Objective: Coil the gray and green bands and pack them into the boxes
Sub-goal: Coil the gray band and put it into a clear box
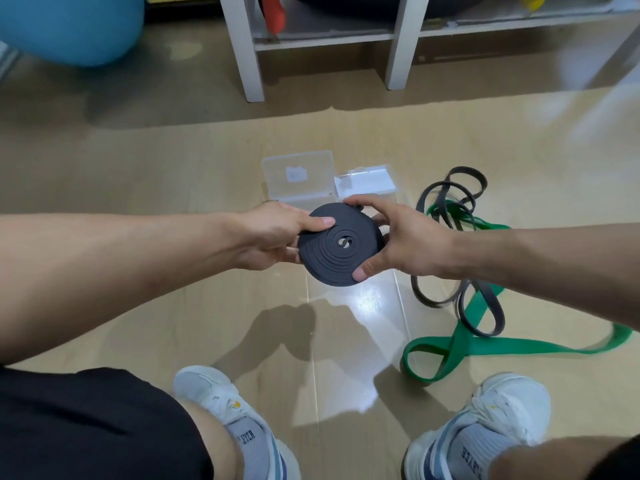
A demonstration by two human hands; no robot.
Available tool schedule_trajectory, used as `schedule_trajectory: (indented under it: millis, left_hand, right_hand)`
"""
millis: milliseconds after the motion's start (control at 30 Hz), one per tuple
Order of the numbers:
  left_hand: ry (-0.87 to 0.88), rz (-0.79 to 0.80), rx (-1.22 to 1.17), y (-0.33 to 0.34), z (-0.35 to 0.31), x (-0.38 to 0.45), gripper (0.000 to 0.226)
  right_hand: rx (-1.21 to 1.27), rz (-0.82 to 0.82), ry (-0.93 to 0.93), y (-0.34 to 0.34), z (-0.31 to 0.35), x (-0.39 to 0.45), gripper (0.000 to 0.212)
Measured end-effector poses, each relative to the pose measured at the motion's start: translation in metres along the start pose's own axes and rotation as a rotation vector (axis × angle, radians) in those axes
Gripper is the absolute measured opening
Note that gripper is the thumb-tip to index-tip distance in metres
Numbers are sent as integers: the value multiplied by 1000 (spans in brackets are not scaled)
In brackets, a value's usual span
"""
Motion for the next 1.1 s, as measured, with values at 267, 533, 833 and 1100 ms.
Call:
schedule_trajectory:
  millis: [267,533,833,1100]
  left_hand:
    - [8,1,46,-15,-36,25,32]
    - [33,-138,142,-49,-48,113,25]
    - [139,-25,1092,-62,63,181,22]
    - [121,150,981,-41,110,156,39]
  right_hand:
    - [161,75,26,-32,19,42,90]
    - [119,50,128,-51,-4,119,86]
    - [345,19,353,-2,-90,183,88]
    - [453,121,373,27,-99,165,84]
Point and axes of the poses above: each hand's wrist, its own x-axis towards the middle knuckle, its own y-axis out of the palm, z = x × y, the point moved 2 cm from there along x, towards the middle knuckle, and after that the axes turned 10 degrees about -x, right-handed, at the moved point
